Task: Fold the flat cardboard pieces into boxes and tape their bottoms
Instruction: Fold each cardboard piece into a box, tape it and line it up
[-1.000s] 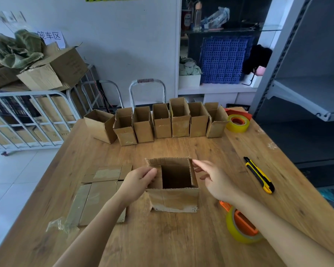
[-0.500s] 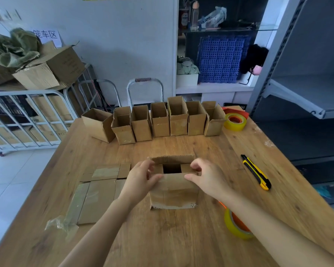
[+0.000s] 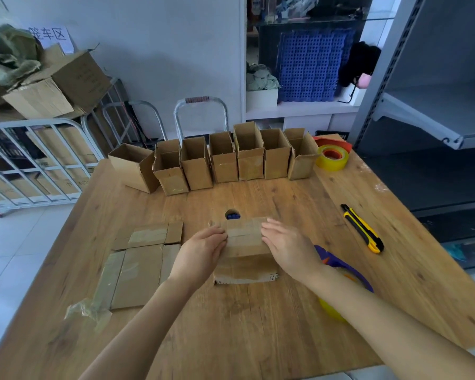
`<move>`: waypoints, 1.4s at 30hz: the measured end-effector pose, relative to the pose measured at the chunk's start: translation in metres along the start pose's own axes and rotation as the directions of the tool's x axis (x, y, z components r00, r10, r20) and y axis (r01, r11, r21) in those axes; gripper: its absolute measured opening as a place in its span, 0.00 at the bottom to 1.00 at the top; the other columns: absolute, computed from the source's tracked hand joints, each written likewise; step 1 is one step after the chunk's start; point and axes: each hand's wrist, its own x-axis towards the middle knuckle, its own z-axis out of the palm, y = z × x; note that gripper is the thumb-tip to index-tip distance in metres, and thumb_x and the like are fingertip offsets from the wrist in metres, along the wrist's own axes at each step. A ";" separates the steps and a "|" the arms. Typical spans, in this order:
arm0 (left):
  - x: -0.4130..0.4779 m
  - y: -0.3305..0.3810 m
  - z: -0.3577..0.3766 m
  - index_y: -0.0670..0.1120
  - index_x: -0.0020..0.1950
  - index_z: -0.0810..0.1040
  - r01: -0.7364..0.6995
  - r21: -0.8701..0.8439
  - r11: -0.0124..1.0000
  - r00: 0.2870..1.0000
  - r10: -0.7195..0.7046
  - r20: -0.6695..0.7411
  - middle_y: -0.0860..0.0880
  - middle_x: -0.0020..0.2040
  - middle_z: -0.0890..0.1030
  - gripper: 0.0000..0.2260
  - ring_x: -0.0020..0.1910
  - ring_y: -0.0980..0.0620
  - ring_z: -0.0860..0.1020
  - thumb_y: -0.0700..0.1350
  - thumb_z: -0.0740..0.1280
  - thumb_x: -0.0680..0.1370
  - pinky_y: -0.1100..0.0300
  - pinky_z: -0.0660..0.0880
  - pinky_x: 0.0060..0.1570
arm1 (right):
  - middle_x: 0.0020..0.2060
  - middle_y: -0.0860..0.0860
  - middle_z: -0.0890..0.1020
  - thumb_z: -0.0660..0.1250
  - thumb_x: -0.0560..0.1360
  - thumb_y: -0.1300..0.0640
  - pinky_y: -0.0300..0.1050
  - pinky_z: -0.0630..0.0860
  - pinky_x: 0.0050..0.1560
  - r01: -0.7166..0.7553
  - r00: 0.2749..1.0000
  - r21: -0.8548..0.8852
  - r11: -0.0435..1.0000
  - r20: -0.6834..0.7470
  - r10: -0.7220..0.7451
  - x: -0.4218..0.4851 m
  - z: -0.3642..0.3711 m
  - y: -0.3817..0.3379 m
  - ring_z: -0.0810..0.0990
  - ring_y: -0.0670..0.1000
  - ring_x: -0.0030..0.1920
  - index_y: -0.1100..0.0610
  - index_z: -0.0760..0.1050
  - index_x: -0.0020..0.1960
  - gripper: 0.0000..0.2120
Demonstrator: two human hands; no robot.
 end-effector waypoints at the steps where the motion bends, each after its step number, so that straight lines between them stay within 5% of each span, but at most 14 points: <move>1: 0.001 0.000 0.000 0.42 0.55 0.83 -0.009 0.007 1.000 1.000 0.009 -0.004 0.46 0.58 0.82 0.08 0.60 0.48 0.79 0.39 0.68 0.78 0.61 0.70 0.60 | 0.53 0.58 0.84 0.70 0.74 0.65 0.49 0.74 0.61 0.011 1.000 -0.009 1.000 -0.001 -0.011 0.000 0.001 -0.001 0.80 0.58 0.60 0.65 0.82 0.52 0.08; 5: 0.004 0.006 -0.002 0.41 0.49 0.85 -0.046 0.041 0.998 0.998 0.047 -0.032 0.46 0.52 0.84 0.05 0.52 0.46 0.82 0.38 0.70 0.76 0.57 0.76 0.53 | 0.65 0.51 0.77 0.61 0.81 0.59 0.36 0.61 0.68 -0.116 0.988 0.149 0.982 0.123 0.098 0.006 -0.016 0.002 0.70 0.49 0.70 0.60 0.78 0.63 0.14; 9: 0.004 0.007 0.000 0.42 0.47 0.85 -0.050 0.060 0.997 0.998 0.052 -0.042 0.47 0.49 0.84 0.04 0.49 0.47 0.83 0.37 0.72 0.74 0.57 0.78 0.49 | 0.59 0.53 0.81 0.63 0.80 0.59 0.42 0.70 0.61 -0.372 0.928 0.177 0.911 0.100 0.360 -0.004 -0.046 0.042 0.77 0.52 0.62 0.59 0.79 0.61 0.12; 11: 0.004 0.007 0.002 0.42 0.47 0.85 -0.042 0.060 0.997 0.998 0.045 -0.041 0.47 0.50 0.84 0.04 0.49 0.47 0.83 0.37 0.72 0.74 0.57 0.78 0.50 | 0.60 0.54 0.80 0.65 0.78 0.59 0.42 0.72 0.58 -0.534 0.832 0.035 0.845 0.200 0.517 -0.019 -0.057 0.067 0.77 0.54 0.61 0.58 0.77 0.63 0.14; 14: 0.003 0.008 0.003 0.42 0.49 0.85 -0.012 0.057 0.998 0.999 0.013 -0.032 0.46 0.53 0.84 0.05 0.53 0.46 0.82 0.38 0.71 0.75 0.55 0.77 0.52 | 0.62 0.54 0.78 0.72 0.73 0.56 0.40 0.71 0.51 -0.635 0.588 -0.256 0.729 0.452 0.671 -0.047 -0.057 0.097 0.77 0.54 0.61 0.58 0.73 0.68 0.24; 17: 0.002 0.009 0.003 0.41 0.50 0.85 0.009 0.053 0.999 1.000 -0.008 -0.027 0.45 0.54 0.83 0.06 0.56 0.46 0.81 0.39 0.70 0.76 0.53 0.77 0.55 | 0.53 0.52 0.81 0.76 0.69 0.55 0.41 0.74 0.44 -0.622 0.454 -0.363 0.694 0.555 0.697 -0.069 -0.039 0.111 0.80 0.52 0.51 0.57 0.76 0.58 0.20; 20: 0.003 0.010 0.001 0.42 0.51 0.85 0.017 0.054 0.998 1.000 -0.016 -0.018 0.46 0.55 0.83 0.06 0.58 0.47 0.80 0.39 0.69 0.76 0.55 0.76 0.57 | 0.40 0.50 0.79 0.72 0.70 0.59 0.38 0.69 0.31 -0.639 0.475 -0.372 0.673 0.498 0.726 -0.081 -0.027 0.112 0.79 0.51 0.42 0.55 0.73 0.42 0.07; 22: 0.003 0.011 -0.001 0.42 0.52 0.85 0.024 0.058 0.998 1.000 -0.024 -0.003 0.47 0.56 0.83 0.07 0.59 0.49 0.80 0.40 0.69 0.77 0.56 0.75 0.58 | 0.36 0.49 0.75 0.69 0.70 0.61 0.38 0.66 0.28 -0.664 0.480 -0.360 0.656 0.467 0.743 -0.082 -0.026 0.111 0.77 0.50 0.38 0.54 0.69 0.38 0.09; 29: 0.003 0.015 -0.005 0.42 0.51 0.85 0.023 0.066 0.998 0.999 -0.025 0.026 0.48 0.55 0.83 0.06 0.57 0.49 0.81 0.39 0.69 0.77 0.60 0.73 0.57 | 0.44 0.54 0.77 0.71 0.68 0.61 0.42 0.73 0.37 -0.881 0.407 0.013 0.473 0.530 0.744 -0.071 -0.046 0.111 0.77 0.51 0.41 0.60 0.66 0.50 0.16; 36: 0.003 0.013 -0.002 0.43 0.60 0.81 0.049 0.025 0.998 0.998 -0.050 0.047 0.49 0.63 0.79 0.12 0.66 0.53 0.74 0.43 0.62 0.81 0.69 0.62 0.62 | 0.37 0.55 0.77 0.68 0.58 0.62 0.45 0.72 0.36 -0.840 0.540 0.433 0.327 0.608 0.582 -0.031 -0.094 0.090 0.75 0.53 0.35 0.62 0.76 0.55 0.25; 40: 0.003 0.010 -0.001 0.46 0.63 0.79 0.081 -0.031 0.996 0.995 -0.079 0.055 0.51 0.66 0.77 0.13 0.68 0.56 0.71 0.46 0.59 0.82 0.70 0.60 0.64 | 0.42 0.57 0.78 0.69 0.67 0.71 0.46 0.75 0.36 -0.775 0.632 0.487 0.403 0.618 0.467 0.000 -0.115 0.072 0.77 0.54 0.39 0.58 0.74 0.56 0.20; 42: 0.004 0.012 -0.002 0.46 0.59 0.82 0.090 -0.051 0.995 0.993 -0.086 0.080 0.52 0.61 0.80 0.12 0.64 0.58 0.74 0.45 0.60 0.82 0.68 0.68 0.63 | 0.43 0.56 0.79 0.70 0.64 0.70 0.46 0.76 0.37 -0.707 0.706 0.520 0.479 0.563 0.430 0.014 -0.120 0.062 0.78 0.52 0.39 0.58 0.73 0.56 0.22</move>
